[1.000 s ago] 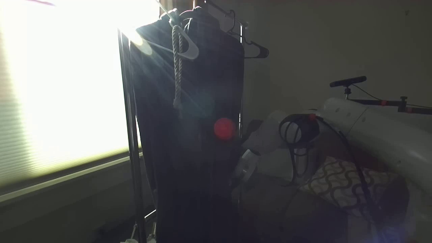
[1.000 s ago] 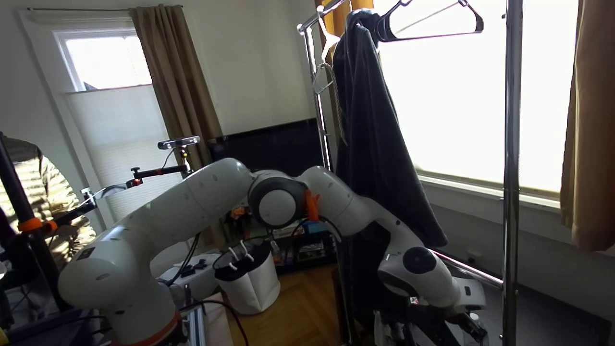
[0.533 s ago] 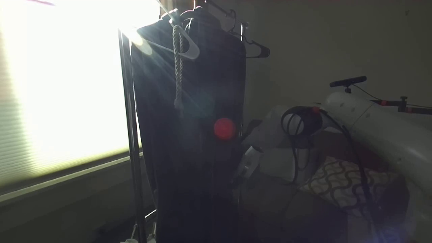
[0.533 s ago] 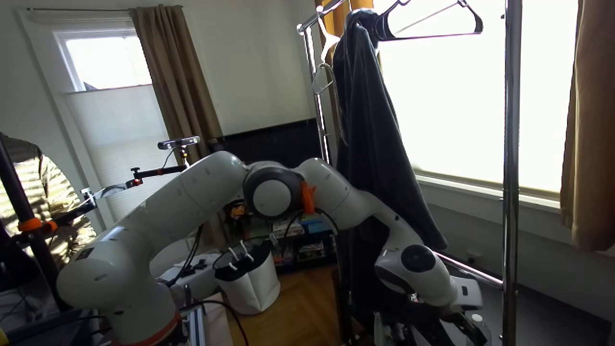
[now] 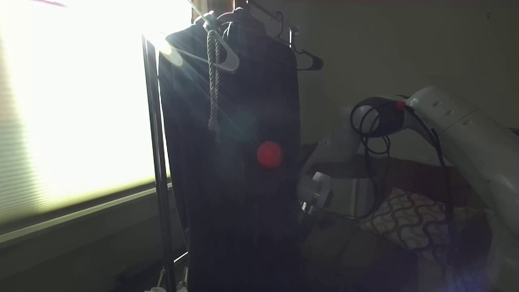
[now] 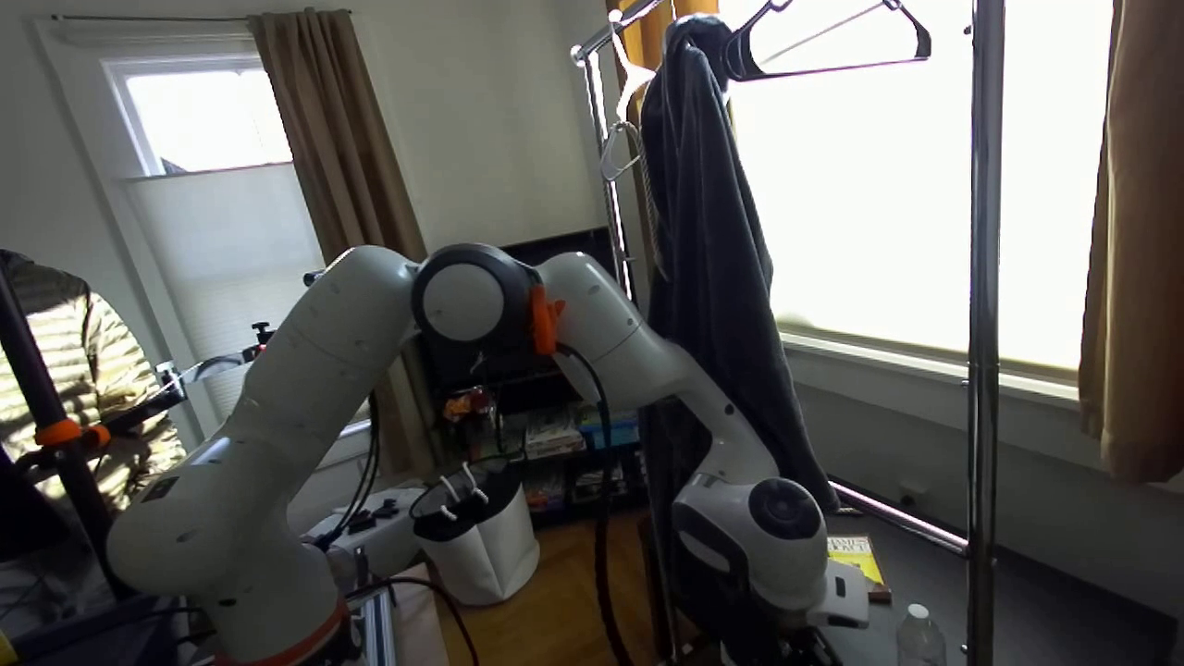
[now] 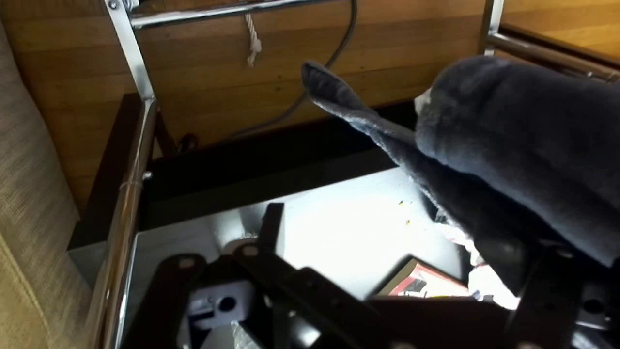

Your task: Take the bottle out of the coat and place it on the bench

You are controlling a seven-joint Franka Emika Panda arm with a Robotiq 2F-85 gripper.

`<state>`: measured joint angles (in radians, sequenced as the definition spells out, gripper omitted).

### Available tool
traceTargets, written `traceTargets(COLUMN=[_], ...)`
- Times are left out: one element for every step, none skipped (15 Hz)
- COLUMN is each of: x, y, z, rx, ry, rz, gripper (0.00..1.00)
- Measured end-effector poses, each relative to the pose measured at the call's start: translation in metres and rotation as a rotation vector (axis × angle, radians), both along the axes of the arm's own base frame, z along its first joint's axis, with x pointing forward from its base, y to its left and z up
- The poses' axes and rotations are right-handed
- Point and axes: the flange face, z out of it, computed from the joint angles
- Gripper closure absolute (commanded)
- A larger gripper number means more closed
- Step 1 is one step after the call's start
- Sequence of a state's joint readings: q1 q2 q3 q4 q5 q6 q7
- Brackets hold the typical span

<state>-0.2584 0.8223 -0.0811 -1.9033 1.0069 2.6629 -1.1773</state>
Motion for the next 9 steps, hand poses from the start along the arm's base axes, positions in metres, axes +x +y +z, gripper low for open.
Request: traceTargets(x=[-0.012, -0.025, -0.038, -0.051, -0.064, -0.078, -0.093, -0.109, -0.124], y=[0.005, 0.010, 0.016, 0.021, 0.026, 0.031, 0.037, 0.043, 0.050], z=[0.005, 0.011, 0.017, 0.024, 0.031, 0.039, 0.046, 0.055, 0.064], rx=[0.002, 0.006, 0.005, -0.005, -0.017, -0.029, -0.042, -0.055, -0.068], ry=[0.019, 0.036, 0.051, 0.061, 0.063, 0.058, 0.048, 0.034, 0.019], rz=[0.013, 0.021, 0.014, 0.002, -0.024, -0.065, -0.109, -0.153, -0.191], gripper=[0.00, 0.00, 0.00, 0.00, 0.00, 0.00, 0.00, 0.00, 0.00])
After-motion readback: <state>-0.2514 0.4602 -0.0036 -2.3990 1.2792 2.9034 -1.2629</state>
